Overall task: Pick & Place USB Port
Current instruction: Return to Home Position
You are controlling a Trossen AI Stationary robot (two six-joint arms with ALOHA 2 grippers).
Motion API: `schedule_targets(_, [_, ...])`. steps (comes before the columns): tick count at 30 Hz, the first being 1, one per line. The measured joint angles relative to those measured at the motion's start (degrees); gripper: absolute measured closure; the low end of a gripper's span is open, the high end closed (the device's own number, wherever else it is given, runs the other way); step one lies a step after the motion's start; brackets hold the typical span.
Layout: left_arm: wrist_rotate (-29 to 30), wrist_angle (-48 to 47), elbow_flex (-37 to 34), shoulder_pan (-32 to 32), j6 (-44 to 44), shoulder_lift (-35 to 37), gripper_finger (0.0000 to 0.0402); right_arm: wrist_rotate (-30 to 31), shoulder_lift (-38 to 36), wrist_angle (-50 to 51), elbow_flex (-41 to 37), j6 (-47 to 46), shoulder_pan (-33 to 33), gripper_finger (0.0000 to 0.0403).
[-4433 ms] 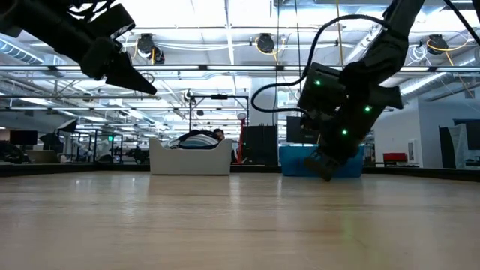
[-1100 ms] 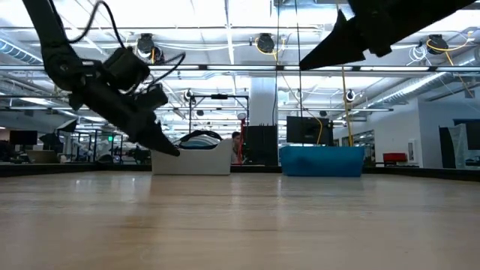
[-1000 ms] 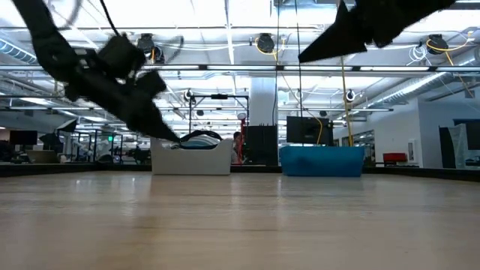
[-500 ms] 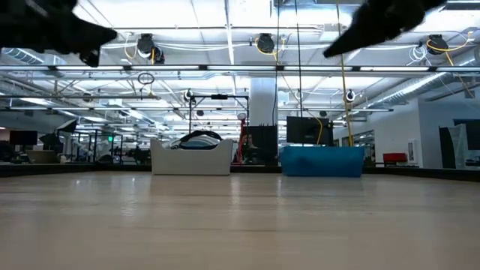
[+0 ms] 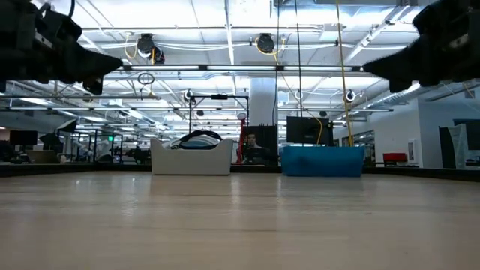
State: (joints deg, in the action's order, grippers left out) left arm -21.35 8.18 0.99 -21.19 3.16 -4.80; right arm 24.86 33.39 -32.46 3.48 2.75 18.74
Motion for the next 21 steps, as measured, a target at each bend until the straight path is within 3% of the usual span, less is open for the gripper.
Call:
schedule_targets(4, [1.5, -2.7, 0.0, 0.0, -5.8, 0.0, 0.0402, 0.6, -2.1, 2.5, -2.4, -0.4, 0.0, 0.0403])
schedule_targets(8, [7.4, -5.5, 0.0, -0.1, -8.5, -0.7, 0.0399, 2.0, -1.9, 7.3, -2.4, -1.6, 0.0, 0.0403])
schedule_targets(15, [23.0, -7.8, 0.0, -0.1, -9.7, -8.3, 0.0389, 7.0, -1.9, 19.3, -2.5, -8.4, 0.0, 0.0403])
schedule_targets(21, [26.4, -7.5, 0.1, -0.8, -7.4, -17.2, 0.0397, 6.7, -1.8, 26.4, -2.5, -9.6, 0.0, 0.0403])
